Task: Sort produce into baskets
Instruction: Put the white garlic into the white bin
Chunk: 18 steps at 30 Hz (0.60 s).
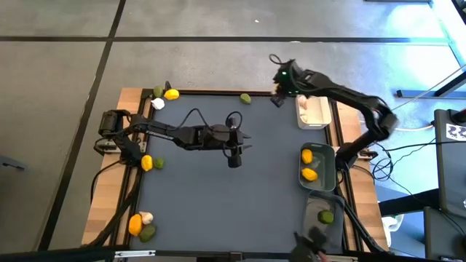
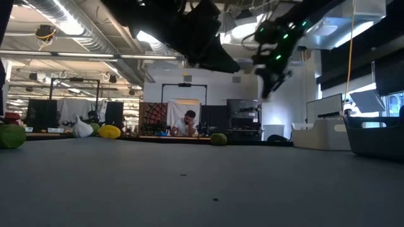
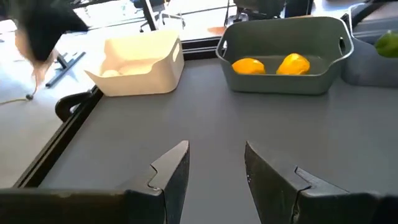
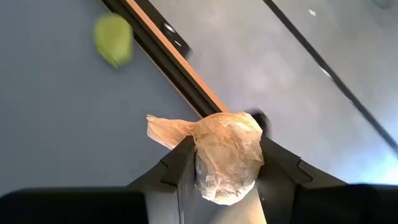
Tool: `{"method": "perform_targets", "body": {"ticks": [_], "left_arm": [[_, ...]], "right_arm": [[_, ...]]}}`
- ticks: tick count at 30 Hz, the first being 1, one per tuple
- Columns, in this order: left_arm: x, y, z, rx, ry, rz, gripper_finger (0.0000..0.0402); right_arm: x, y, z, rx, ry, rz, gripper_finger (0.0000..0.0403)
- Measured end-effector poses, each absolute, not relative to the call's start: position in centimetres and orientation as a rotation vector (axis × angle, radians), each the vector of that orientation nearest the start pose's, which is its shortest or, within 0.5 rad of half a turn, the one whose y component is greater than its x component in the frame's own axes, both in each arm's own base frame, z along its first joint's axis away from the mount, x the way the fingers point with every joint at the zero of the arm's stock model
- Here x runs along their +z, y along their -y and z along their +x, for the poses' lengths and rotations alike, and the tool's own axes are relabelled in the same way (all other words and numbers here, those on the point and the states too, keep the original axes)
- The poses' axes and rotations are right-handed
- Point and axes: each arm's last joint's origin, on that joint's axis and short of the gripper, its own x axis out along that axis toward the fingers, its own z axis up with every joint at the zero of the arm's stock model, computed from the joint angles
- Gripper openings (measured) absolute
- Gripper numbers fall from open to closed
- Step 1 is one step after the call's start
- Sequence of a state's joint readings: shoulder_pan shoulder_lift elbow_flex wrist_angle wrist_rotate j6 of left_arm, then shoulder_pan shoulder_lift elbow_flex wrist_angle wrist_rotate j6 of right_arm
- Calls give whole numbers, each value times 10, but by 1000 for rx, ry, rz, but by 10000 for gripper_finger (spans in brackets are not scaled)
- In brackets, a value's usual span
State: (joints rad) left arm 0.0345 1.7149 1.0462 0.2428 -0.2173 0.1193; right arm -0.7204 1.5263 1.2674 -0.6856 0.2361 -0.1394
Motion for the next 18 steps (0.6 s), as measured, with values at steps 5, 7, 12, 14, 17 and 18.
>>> {"method": "perform_targets", "body": {"ticks": [5, 7, 12, 14, 17, 18], "left_arm": [[219, -16, 374, 226, -450, 99, 150], [218, -13, 373, 226, -458, 61, 150], [216, -1, 373, 220, -468, -32, 150], [216, 4, 373, 212, -464, -55, 150], [216, 12, 372, 200, -462, -87, 150], [215, 15, 372, 198, -466, -100, 150]], "right_arm": [[293, 187, 197, -907, -1039, 120, 128], [289, 179, 182, -933, -1018, 139, 128], [262, 171, 157, -985, -976, 206, 129], [250, 172, 150, -1007, -990, 237, 129], [232, 176, 139, -1042, -1035, 279, 129], [227, 177, 135, -1053, -1048, 292, 129]]}}
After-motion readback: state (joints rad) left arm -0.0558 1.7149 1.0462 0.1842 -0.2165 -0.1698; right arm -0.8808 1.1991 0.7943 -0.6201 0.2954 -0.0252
